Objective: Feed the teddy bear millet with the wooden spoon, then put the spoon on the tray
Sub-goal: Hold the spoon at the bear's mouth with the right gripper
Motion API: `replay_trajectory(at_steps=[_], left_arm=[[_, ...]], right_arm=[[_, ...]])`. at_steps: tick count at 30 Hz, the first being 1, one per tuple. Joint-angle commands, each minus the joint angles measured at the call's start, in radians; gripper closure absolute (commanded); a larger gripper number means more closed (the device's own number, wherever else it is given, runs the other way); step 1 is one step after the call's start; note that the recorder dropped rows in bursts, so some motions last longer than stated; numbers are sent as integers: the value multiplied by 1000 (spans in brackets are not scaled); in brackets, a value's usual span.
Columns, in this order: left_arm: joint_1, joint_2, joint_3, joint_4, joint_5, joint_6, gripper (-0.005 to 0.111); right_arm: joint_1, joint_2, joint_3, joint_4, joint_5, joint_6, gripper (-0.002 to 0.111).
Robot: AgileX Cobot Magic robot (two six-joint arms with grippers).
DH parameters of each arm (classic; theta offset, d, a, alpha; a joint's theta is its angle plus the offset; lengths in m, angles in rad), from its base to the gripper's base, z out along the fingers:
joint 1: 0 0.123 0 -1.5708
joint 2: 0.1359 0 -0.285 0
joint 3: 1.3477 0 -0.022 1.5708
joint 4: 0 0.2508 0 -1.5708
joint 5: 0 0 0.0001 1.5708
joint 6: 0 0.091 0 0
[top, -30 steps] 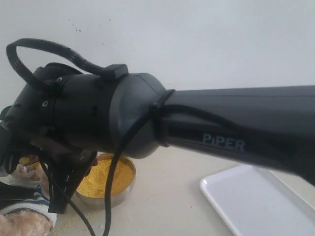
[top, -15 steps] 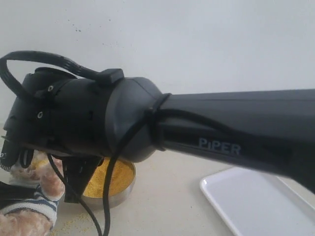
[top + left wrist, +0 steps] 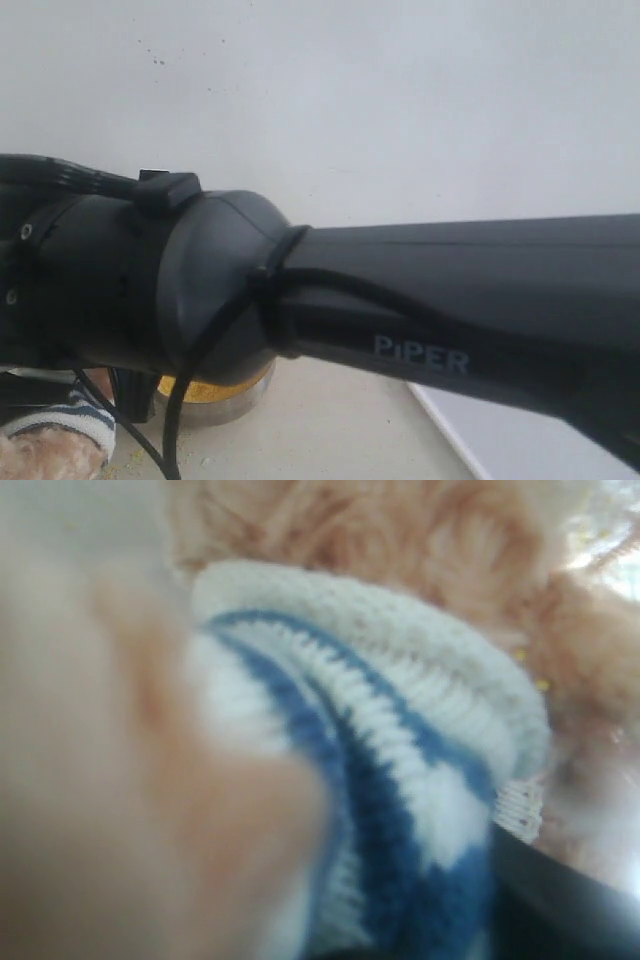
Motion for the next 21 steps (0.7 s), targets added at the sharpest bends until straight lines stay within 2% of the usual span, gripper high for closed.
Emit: replay_trajectory(at_steps=[1,14,21], left_arm=[[2,0,-3,-9,35,10,103],[2,0,-3,-9,35,10,103],[2,0,-3,-9,35,12,103]], right_arm=[[1,-4,-2,-49,20,17,109],[57,-4,-2,-185,27,65,109],[60,-4,-2,-150,35,74,109]])
